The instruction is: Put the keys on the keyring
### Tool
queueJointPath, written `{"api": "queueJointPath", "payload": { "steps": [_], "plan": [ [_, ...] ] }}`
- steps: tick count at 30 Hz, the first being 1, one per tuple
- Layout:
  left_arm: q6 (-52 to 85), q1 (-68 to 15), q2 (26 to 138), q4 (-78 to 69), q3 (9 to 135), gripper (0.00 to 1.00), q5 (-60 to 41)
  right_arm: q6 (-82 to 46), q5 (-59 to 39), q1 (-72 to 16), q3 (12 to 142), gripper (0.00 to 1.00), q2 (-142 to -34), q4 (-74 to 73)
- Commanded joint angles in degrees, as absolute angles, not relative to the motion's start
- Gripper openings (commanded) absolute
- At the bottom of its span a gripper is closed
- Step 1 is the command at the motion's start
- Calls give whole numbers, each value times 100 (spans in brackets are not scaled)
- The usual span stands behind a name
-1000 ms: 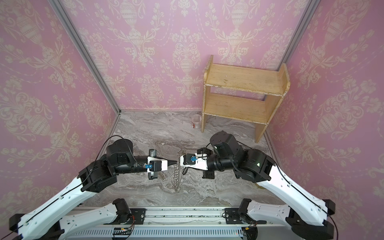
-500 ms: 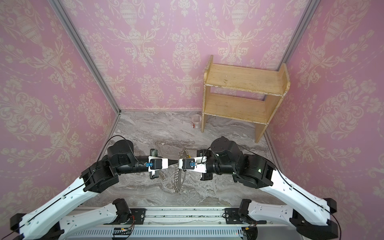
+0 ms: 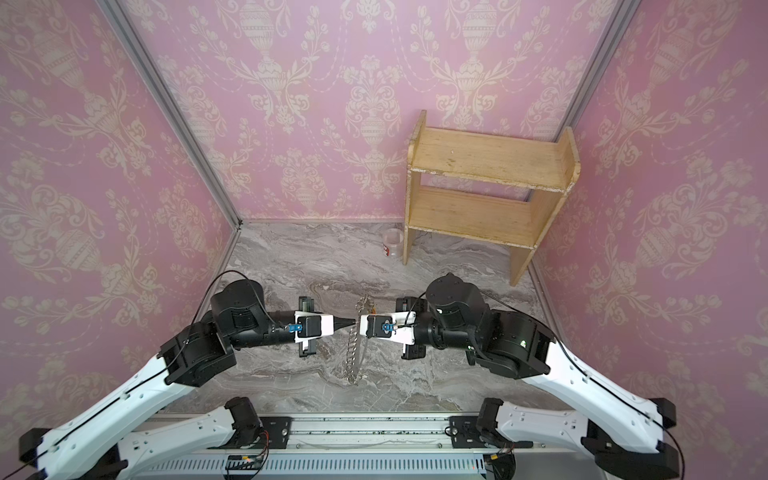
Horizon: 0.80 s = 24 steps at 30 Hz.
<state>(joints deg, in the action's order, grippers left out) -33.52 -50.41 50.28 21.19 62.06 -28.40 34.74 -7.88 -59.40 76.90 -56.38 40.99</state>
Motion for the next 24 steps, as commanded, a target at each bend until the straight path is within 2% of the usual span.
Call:
{"api": "queueJointPath", "payload": {
  "steps": [1, 24],
  "plan": [
    [-3234, -5036, 4967, 1907, 6234, 0, -2971, 3509, -773, -5968, 7642, 0, -5534, 3973],
    [-3278, -5036, 4909, 1997, 6247, 0, -2905, 3538, -831, -5970, 7691, 0, -5582, 4078]
  ]
}}
